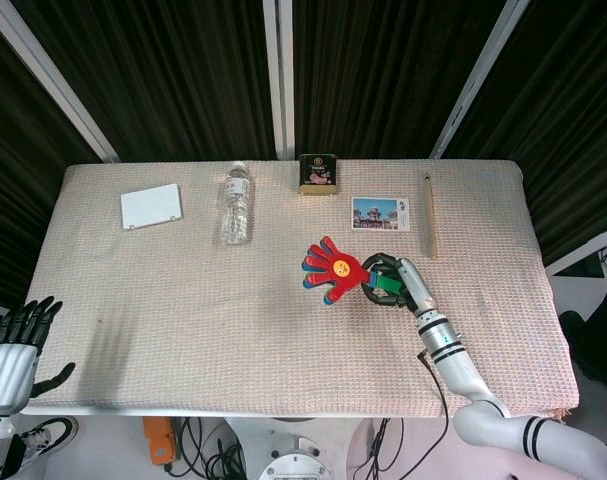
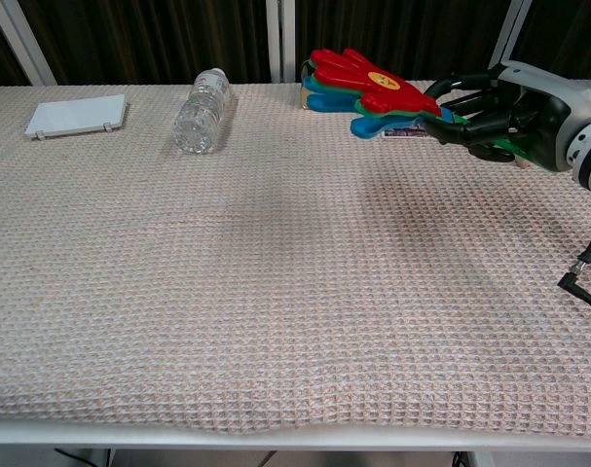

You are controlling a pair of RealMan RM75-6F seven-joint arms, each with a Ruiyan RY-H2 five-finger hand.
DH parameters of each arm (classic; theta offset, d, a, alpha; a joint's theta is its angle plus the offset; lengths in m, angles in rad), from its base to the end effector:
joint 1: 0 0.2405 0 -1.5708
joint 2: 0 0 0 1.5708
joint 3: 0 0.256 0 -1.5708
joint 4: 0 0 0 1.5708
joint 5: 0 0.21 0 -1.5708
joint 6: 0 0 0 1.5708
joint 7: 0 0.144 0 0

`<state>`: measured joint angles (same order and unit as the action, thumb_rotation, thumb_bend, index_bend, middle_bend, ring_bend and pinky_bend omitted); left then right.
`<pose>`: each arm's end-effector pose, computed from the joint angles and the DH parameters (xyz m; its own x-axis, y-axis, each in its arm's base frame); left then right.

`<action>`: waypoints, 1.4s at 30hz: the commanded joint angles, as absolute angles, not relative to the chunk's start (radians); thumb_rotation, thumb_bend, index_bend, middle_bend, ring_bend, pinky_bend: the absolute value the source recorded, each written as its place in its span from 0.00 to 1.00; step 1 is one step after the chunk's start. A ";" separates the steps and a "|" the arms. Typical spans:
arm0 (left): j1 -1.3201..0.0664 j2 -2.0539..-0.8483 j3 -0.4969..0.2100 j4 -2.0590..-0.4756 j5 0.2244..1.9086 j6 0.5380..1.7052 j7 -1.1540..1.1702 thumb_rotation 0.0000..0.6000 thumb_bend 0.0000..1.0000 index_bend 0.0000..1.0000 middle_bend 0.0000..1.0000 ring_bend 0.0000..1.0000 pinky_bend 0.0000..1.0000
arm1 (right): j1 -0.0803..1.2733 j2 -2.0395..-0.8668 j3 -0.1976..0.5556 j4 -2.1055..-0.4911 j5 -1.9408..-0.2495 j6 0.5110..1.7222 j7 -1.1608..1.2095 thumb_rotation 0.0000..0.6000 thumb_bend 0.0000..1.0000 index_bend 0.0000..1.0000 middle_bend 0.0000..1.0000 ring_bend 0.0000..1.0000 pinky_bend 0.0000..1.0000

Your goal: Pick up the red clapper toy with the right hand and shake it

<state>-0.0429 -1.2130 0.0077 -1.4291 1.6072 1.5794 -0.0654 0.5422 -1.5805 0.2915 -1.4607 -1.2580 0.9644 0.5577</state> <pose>-0.3292 0.1566 0.1434 0.4200 -0.0165 0.9074 0.9043 -0.0763 -0.4200 -0.1776 -0.3290 -0.0045 -0.4631 -0.3548 0.8122 -0.8635 -0.0260 -0.5037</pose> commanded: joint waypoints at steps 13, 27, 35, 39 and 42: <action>-0.035 -1.212 0.007 -1.419 1.602 1.589 -0.081 1.00 0.18 0.04 0.00 0.00 0.00 | 0.635 -1.753 0.223 -1.232 -1.308 0.945 0.312 1.00 0.15 0.44 0.44 0.33 0.58; -0.030 -1.212 0.006 -1.420 1.605 1.600 -0.080 1.00 0.18 0.04 0.00 0.00 0.00 | 0.580 -1.554 0.188 -1.433 -1.356 1.044 0.172 1.00 0.00 0.00 0.00 0.00 0.00; -0.032 -1.209 0.008 -1.434 1.607 1.594 -0.067 1.00 0.18 0.04 0.00 0.00 0.00 | 0.372 -1.334 0.066 -1.522 -1.479 1.334 0.001 1.00 0.00 0.00 0.00 0.00 0.00; -0.033 -1.207 0.009 -1.439 1.607 1.588 -0.065 1.00 0.18 0.04 0.00 0.00 0.00 | 0.248 -1.307 0.023 -1.485 -1.437 1.452 -0.129 1.00 0.02 0.00 0.00 0.00 0.00; -0.035 -1.204 0.012 -1.440 1.611 1.584 -0.062 1.00 0.18 0.04 0.00 0.00 0.00 | 0.174 -1.296 -0.001 -1.465 -1.412 1.511 -0.155 1.00 0.02 0.00 0.00 0.00 0.00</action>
